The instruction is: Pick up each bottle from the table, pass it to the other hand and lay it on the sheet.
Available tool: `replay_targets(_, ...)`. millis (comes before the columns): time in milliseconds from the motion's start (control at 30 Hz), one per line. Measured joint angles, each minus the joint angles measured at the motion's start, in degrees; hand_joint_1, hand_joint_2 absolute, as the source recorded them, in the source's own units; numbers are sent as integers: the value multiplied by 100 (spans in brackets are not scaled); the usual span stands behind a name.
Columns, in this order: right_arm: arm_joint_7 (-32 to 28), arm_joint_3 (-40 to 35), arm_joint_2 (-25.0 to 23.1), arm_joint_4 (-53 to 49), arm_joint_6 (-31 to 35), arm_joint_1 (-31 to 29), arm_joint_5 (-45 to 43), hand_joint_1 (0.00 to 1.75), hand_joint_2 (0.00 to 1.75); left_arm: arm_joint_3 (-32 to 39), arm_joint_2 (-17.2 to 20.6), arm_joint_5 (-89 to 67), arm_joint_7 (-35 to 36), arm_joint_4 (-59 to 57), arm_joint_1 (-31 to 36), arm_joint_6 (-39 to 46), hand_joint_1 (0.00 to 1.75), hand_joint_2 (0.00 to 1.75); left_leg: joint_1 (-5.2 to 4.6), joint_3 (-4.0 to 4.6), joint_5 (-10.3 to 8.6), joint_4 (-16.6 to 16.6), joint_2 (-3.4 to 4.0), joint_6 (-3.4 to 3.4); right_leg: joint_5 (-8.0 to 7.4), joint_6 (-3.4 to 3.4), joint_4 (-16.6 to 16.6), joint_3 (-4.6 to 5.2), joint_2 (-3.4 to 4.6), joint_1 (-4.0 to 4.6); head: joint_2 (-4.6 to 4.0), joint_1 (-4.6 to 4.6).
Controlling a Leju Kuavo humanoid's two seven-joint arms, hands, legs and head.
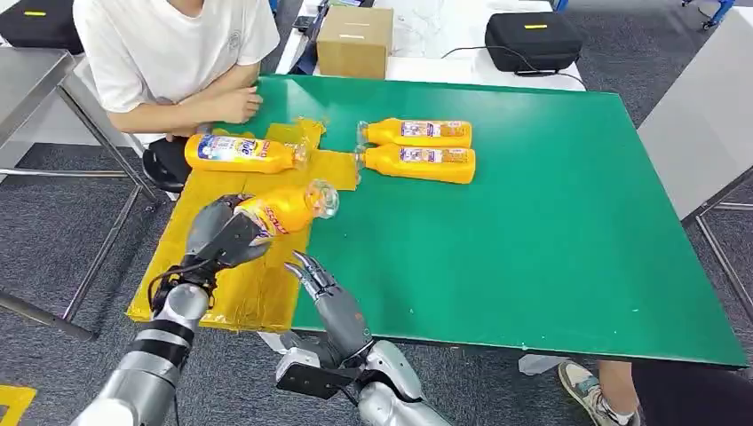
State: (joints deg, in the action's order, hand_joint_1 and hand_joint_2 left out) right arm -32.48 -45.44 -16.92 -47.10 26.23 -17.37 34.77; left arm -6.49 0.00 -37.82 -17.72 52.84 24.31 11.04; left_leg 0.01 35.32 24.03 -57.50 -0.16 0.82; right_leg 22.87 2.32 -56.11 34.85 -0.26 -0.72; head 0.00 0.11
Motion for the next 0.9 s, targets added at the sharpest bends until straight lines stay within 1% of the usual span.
replay_targets(100, -74, -44, 7, -43, -118, 4, -89, 0, 0, -154, 235, -958, 328, -490, 329, -84, 162, 175, 4, 1, -1, 0, 0, 0, 0, 0, 0, 0, 1, 3, 0, 2)
replay_targets(133, -81, -55, 11, -59, -146, 5, -103, 0, 0, -221, 304, -1192, 387, -634, 450, -116, 166, 175, 4, 2, -1, 0, 1, 0, 0, 0, -1, 0, 1, 2, 0, 2)
replay_targets(267, -114, -83, 31, -114, -188, 33, -116, 0, 0, -400, 500, -1440, 498, -1084, 766, -188, 173, 175, 4, 1, 0, -1, 8, 0, 0, -1, 0, 3, 4, 2, 0, 0)
replay_targets(367, -164, -98, 31, -131, -208, 34, -164, 0, 0, -607, 586, -1827, 796, -1471, 1048, -446, 175, 175, 4, 3, -1, -1, -1, 0, 0, 0, 0, 2, 0, 3, 0, 2)
replay_targets(400, -177, -107, 31, -136, -219, 34, -199, 0, 0, -652, 599, -1931, 902, -1607, 1145, -530, 161, 175, 4, 3, -2, -1, 1, 0, 0, -1, 0, 3, 1, 3, 0, 2)
replay_targets(433, -197, -118, 31, -140, -238, 33, -231, 0, 0, -712, 603, -2020, 995, -1753, 1257, -616, 113, 175, 4, 3, -2, -1, 1, 1, 0, -1, -1, 2, 2, 3, 0, 2)
replay_targets(500, -240, -151, 31, -140, -291, 31, -280, 0, 0, -826, 605, -2178, 1119, -2011, 1492, -763, 113, 175, 4, 4, -2, -1, 1, 1, -1, 0, -1, 2, 2, 2, 0, 2)
replay_targets(567, -267, -190, 31, -140, -288, 21, -326, 0, 0, -876, 605, -2154, 1101, -2201, 1667, -921, 3, 175, 4, 3, -2, -1, 1, 1, -1, 0, -1, 1, 2, 2, 0, 2)
replay_targets(600, -282, -197, 31, -138, -280, 19, -348, 0, 0, -876, 603, -2115, 1062, -2288, 1735, -1008, 0, 175, 4, 4, -2, -1, 1, 1, -1, 0, -1, 1, 2, 2, 0, 2)
replay_targets(700, -354, -205, 28, -127, -264, 9, -415, 0, 0, -887, 601, -2030, 966, -2471, 1861, -1206, 0, 175, 4, 4, -2, -1, 2, 1, -1, 0, -1, 2, 2, 2, 0, 0)
replay_targets(800, -453, -216, 22, -94, -262, 2, -525, 0, 0, -946, 601, -1986, 859, -2677, 2016, -1883, 0, 175, 4, 7, -2, -1, 1, 1, 0, 0, -1, 3, 2, 3, 0, 2)
replay_targets(900, -543, -216, 15, -51, -269, -2, -625, 0, 0, -1016, 601, -1938, 780, -2831, 2133, -2304, 0, 175, 4, 7, -2, -1, 1, 1, 0, 0, -1, 2, 2, 3, 0, 4)
